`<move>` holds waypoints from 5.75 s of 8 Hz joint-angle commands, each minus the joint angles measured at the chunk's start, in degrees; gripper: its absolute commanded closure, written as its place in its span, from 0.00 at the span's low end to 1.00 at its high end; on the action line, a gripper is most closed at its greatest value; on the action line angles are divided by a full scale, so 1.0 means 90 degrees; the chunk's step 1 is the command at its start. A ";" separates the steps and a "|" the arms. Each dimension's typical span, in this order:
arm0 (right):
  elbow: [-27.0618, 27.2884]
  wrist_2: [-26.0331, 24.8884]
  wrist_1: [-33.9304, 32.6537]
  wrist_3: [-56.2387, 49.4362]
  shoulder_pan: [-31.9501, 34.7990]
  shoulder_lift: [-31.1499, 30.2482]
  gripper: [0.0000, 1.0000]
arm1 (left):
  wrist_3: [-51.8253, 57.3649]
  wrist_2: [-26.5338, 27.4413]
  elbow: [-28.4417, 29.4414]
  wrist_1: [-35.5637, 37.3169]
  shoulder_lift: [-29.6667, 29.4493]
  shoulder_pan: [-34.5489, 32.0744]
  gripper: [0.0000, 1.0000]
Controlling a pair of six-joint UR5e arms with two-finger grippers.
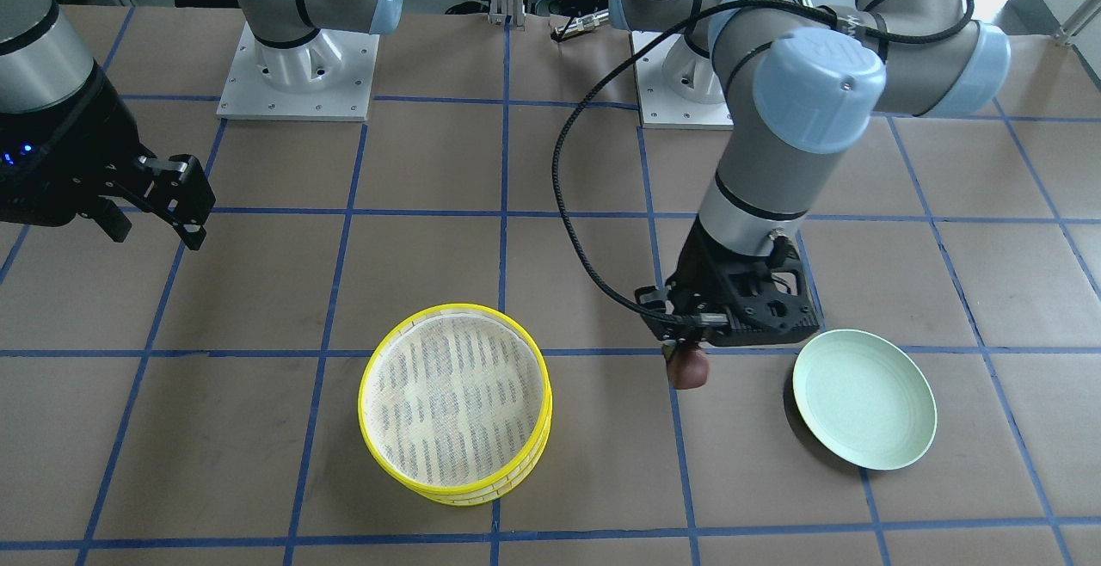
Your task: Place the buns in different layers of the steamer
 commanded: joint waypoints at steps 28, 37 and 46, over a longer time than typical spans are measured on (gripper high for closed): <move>0.0044 0.0103 -0.0028 0.0004 0.0004 -0.0219 0.24 | 0.0982 0.0547 -0.0058 -0.2899 0.1405 0.1092 0.00; 0.0063 0.0094 -0.0038 -0.0005 0.0004 -0.0444 0.21 | 0.0934 0.0558 -0.0175 -0.3047 0.1512 0.1024 0.00; 0.0073 0.0133 -0.0009 0.0043 0.0004 -0.0541 0.21 | 0.0934 0.0597 -0.0361 -0.3047 0.1571 0.1024 0.00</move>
